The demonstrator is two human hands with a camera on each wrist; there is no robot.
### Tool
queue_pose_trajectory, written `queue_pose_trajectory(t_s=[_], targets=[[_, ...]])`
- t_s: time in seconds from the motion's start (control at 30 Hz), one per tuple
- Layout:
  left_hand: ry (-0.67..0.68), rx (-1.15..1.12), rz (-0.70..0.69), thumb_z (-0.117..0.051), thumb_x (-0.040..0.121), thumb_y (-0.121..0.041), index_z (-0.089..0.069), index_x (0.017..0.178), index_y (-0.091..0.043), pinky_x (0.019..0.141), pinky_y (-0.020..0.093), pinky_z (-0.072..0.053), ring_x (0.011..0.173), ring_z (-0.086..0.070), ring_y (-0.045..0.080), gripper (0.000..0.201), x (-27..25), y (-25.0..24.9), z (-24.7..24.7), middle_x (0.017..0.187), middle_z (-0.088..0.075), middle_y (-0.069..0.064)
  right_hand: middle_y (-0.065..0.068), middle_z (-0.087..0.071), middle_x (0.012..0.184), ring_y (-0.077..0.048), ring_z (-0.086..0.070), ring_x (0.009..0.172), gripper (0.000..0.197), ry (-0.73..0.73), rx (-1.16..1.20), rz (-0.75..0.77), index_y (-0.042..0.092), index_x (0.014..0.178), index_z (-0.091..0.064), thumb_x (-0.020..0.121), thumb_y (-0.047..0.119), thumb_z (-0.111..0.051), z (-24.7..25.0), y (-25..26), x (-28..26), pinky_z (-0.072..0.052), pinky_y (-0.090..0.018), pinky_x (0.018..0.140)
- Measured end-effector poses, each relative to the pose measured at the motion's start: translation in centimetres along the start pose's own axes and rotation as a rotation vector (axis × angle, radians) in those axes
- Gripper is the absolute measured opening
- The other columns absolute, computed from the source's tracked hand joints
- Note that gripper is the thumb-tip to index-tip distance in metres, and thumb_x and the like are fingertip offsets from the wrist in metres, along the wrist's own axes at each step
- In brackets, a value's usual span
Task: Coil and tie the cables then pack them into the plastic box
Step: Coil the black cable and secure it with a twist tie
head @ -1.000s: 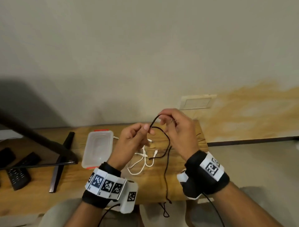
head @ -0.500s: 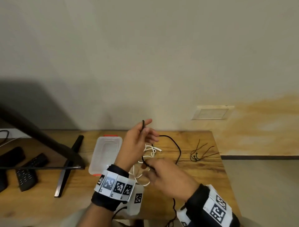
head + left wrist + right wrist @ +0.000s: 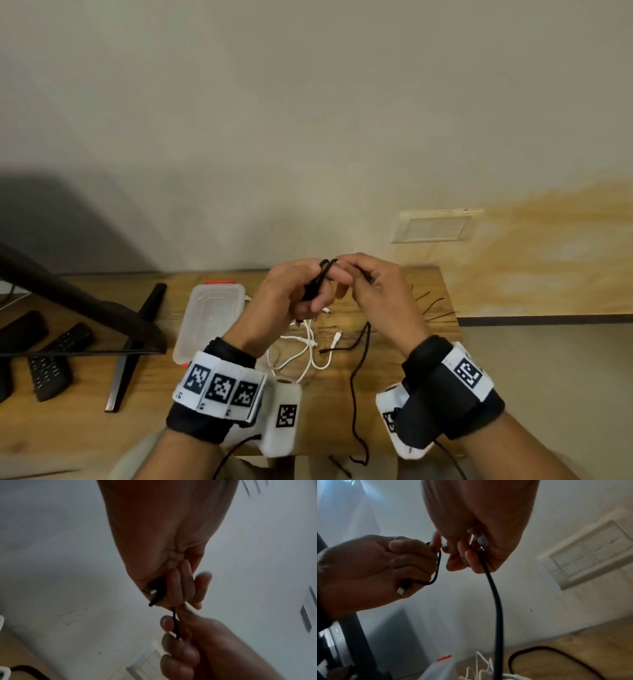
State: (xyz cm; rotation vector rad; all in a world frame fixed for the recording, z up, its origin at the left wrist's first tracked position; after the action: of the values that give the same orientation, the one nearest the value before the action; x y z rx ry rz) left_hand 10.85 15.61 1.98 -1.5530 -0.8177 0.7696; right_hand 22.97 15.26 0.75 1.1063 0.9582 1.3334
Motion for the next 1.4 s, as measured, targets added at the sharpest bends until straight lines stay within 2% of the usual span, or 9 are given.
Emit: queue_pose_trajectory(t_s=[0.1, 0.27, 0.37, 0.5, 0.63, 0.83, 1.0, 1.23, 1.4], targets=[[0.001, -0.044, 0.02, -0.041, 0.105, -0.017, -0.066, 0.117, 0.005, 0.051, 0.022, -0.034, 0.052, -0.037, 0.013, 0.035, -0.2, 0.1, -0.4, 0.066, -0.051, 0.007, 0.01, -0.068, 0.072, -0.008, -0.061, 0.065, 0.02, -0.013, 0.053, -0.011, 0.022, 0.097, -0.073, 0.1, 0.012, -0.056, -0.2, -0.1, -0.9, -0.052, -0.021, 0.065], [-0.13, -0.116, 0.007, -0.052, 0.097, -0.019, -0.071, 0.103, 0.005, 0.044, 0.021, -0.039, 0.044, -0.04, 0.011, 0.032, -0.4, 0.0, -0.2, 0.063, -0.055, 0.01, 0.002, -0.063, 0.066, -0.009, -0.058, 0.058, 0.02, -0.059, 0.07, -0.013, 0.02, 0.101, -0.071, 0.104, 0.023, -0.051, 0.2, 0.6, -1.2, -0.049, -0.025, 0.059], [-0.204, -0.207, -0.03, -0.052, 0.098, -0.022, -0.07, 0.107, 0.003, 0.045, 0.025, -0.044, 0.044, -0.043, 0.011, 0.032, 0.0, -0.3, -0.1, 0.073, -0.061, 0.018, -0.005, -0.07, 0.077, -0.008, -0.061, 0.057, 0.027, 0.238, -0.015, -0.13, 0.023, 0.108, -0.064, 0.109, 0.028, -0.037, -3.7, 0.0, -2.8, -0.047, -0.022, 0.056], [-0.344, 0.107, -0.082, -0.047, 0.104, -0.01, -0.057, 0.128, 0.001, 0.058, 0.023, -0.054, 0.066, -0.071, 0.018, 0.028, 0.8, -1.0, 2.0, 0.102, -0.076, 0.011, 0.0, -0.072, 0.078, 0.002, -0.057, 0.057, 0.022, 0.612, -0.243, -0.116, 0.018, 0.1, -0.061, 0.107, 0.03, -0.043, -6.8, 0.6, -7.1, -0.042, -0.015, 0.057], [-0.191, 0.36, 0.035, -0.043, 0.105, -0.01, -0.063, 0.106, -0.001, 0.056, 0.036, -0.053, 0.056, -0.068, 0.024, 0.022, 0.6, 0.4, 1.2, 0.07, -0.071, 0.013, 0.027, -0.063, 0.077, -0.004, -0.061, 0.07, 0.017, 0.232, -0.317, 0.147, 0.02, 0.103, -0.07, 0.103, 0.022, -0.053, -1.3, 4.1, -4.0, -0.048, -0.017, 0.064], [-0.183, 0.202, 0.052, -0.039, 0.107, -0.02, -0.062, 0.076, -0.012, 0.042, 0.026, -0.036, 0.038, -0.05, 0.021, 0.04, -0.2, -0.3, 0.9, 0.056, -0.061, 0.013, 0.016, -0.069, 0.075, -0.006, -0.067, 0.075, 0.011, 0.024, -0.245, 0.207, 0.024, 0.1, -0.075, 0.095, 0.019, -0.067, 0.4, 4.4, -0.7, -0.049, -0.014, 0.068], [-0.229, 0.243, 0.058, -0.039, 0.107, -0.026, -0.069, 0.089, -0.004, 0.04, 0.024, -0.035, 0.037, -0.051, 0.022, 0.041, -0.8, -0.1, 2.0, 0.052, -0.062, 0.01, 0.011, -0.072, 0.08, -0.003, -0.067, 0.079, 0.002, -0.178, -0.16, 0.152, 0.022, 0.089, -0.074, 0.09, 0.02, -0.074, 2.0, 4.1, -0.2, -0.047, -0.009, 0.068], [-0.069, -0.153, -0.003, -0.047, 0.101, -0.019, -0.065, 0.107, 0.009, 0.042, 0.018, -0.037, 0.037, -0.041, 0.011, 0.034, -0.2, -0.7, -0.6, 0.064, -0.061, 0.013, 0.002, -0.073, 0.088, -0.002, -0.066, 0.074, 0.011, -0.143, 0.145, -0.109, 0.018, 0.093, -0.07, 0.096, 0.009, -0.063, -0.1, 0.2, 1.1, -0.052, -0.02, 0.067], [-0.24, -0.299, -0.116, -0.041, 0.104, -0.012, -0.053, 0.128, 0.01, 0.057, 0.011, -0.039, 0.045, -0.035, 0.003, 0.034, 0.0, -2.4, 2.4, 0.109, -0.072, 0.019, 0.005, -0.057, 0.071, 0.003, -0.048, 0.051, 0.021, 0.127, 0.097, -0.26, 0.018, 0.104, -0.065, 0.106, 0.027, -0.047, -5.0, 0.4, -1.5, -0.038, -0.016, 0.05]])
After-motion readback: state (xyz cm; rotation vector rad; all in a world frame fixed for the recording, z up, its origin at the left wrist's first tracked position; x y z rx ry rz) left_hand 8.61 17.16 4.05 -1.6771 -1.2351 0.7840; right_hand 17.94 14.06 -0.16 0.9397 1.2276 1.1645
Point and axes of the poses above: each hand's wrist, its own x-axis towards the middle knuckle, its own z-axis out of the back of the hand, y = z × x, the point moved 10 cm from there along x, towards the middle knuckle
